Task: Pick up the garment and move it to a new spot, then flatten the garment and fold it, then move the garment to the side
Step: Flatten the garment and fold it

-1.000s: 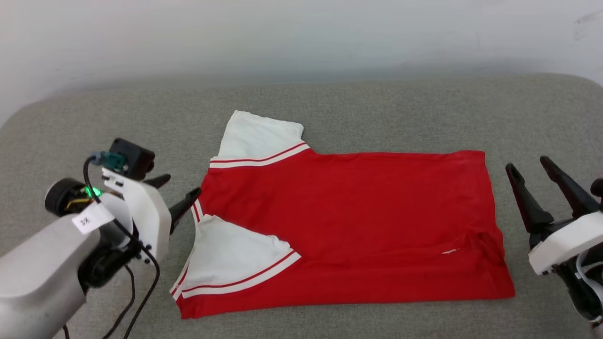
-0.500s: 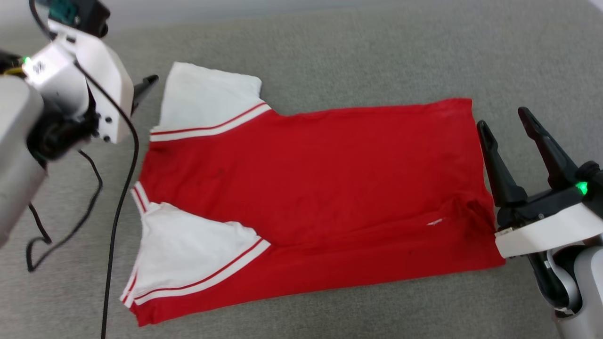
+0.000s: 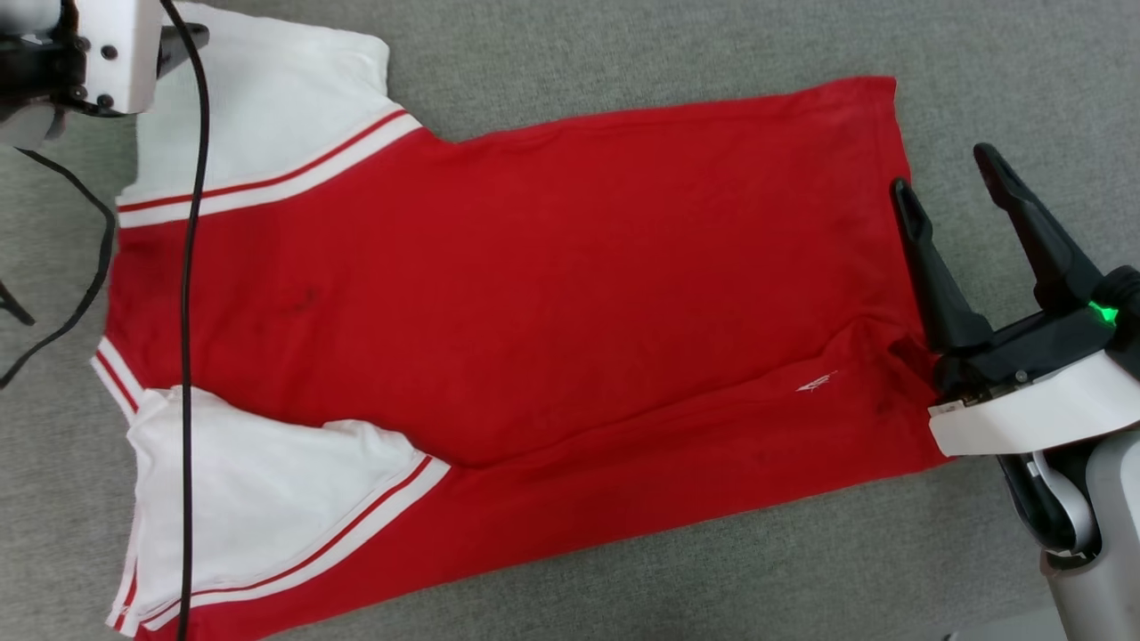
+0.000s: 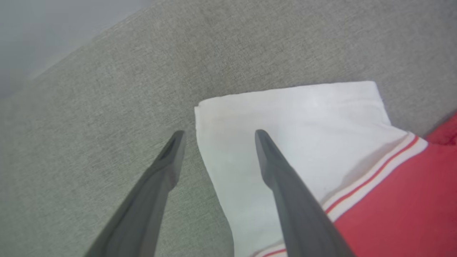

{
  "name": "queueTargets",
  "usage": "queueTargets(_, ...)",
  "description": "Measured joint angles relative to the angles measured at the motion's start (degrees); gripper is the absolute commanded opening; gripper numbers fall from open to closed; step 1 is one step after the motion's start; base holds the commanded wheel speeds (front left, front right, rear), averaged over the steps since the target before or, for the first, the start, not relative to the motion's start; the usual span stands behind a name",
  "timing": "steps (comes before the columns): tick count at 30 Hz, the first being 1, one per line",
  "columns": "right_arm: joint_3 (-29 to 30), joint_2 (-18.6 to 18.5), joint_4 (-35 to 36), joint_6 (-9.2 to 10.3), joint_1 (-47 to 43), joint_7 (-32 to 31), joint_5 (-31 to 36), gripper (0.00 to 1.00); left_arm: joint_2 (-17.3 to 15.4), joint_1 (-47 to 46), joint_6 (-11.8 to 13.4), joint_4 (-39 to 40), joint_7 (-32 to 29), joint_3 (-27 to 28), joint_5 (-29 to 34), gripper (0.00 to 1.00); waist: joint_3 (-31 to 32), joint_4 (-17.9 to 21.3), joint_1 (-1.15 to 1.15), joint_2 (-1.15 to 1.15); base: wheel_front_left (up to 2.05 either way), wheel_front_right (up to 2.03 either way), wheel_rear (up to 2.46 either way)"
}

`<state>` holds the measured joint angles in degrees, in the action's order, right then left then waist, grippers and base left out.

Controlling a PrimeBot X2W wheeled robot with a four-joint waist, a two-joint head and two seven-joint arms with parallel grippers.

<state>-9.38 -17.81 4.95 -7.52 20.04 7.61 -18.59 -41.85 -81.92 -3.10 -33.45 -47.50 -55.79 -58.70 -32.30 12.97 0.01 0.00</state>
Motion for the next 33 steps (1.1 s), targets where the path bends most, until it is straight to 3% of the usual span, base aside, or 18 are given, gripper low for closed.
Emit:
queueTargets(14,-0.36,-0.25,-0.22,0.0,1.35,1.43,-0.45,1.0,0.0,0.43,-1.45,-2.05,1.24,-1.02,0.02,1.0,-4.11,0.53,-0.01,0.0,0.0,0.0,0.0)
queueTargets(15,-0.24,-0.25,-0.14,0.0,1.34,1.43,-0.44,1.0,0.04,0.38,-1.62,-1.98,1.25,-1.25,0.25,0.73,-4.17,0.44,-0.01,0.0,0.0,0.0,0.0)
queueTargets(16,-0.09,-0.25,-0.05,0.0,1.32,1.41,-0.41,1.0,0.11,0.37,-1.96,-1.97,1.43,-1.3,0.49,0.17,-4.2,0.34,-0.02,0.0,0.0,0.0,0.0)
queueTargets(17,0.19,-0.25,0.08,0.0,1.32,1.3,-0.18,1.0,0.26,0.38,-2.04,-2.03,1.79,-1.3,0.36,0.0,-4.16,0.25,-0.02,0.0,0.0,0.0,0.0)
queueTargets(23,3.0,-1.8,0.7,0.0,2.3,-0.22,0.29,1.0,1.67,1.27,-2.97,-1.93,5.84,-2.67,1.82,0.0,-2.6,-0.85,-0.01,0.0,0.0,0.0,0.0)
queueTargets(26,4.02,-4.47,0.85,0.0,4.02,-3.39,-0.3,1.0,1.98,1.87,-3.32,-1.41,8.42,-3.22,2.92,0.0,-1.12,-1.74,-0.01,0.0,0.0,0.0,0.0)
queueTargets(33,-0.16,-16.72,-1.52,0.0,9.24,-22.67,-8.49,1.0,3.04,3.26,-3.91,2.63,14.06,-4.59,4.14,0.0,2.32,-4.92,-0.01,0.0,0.0,0.0,0.0)
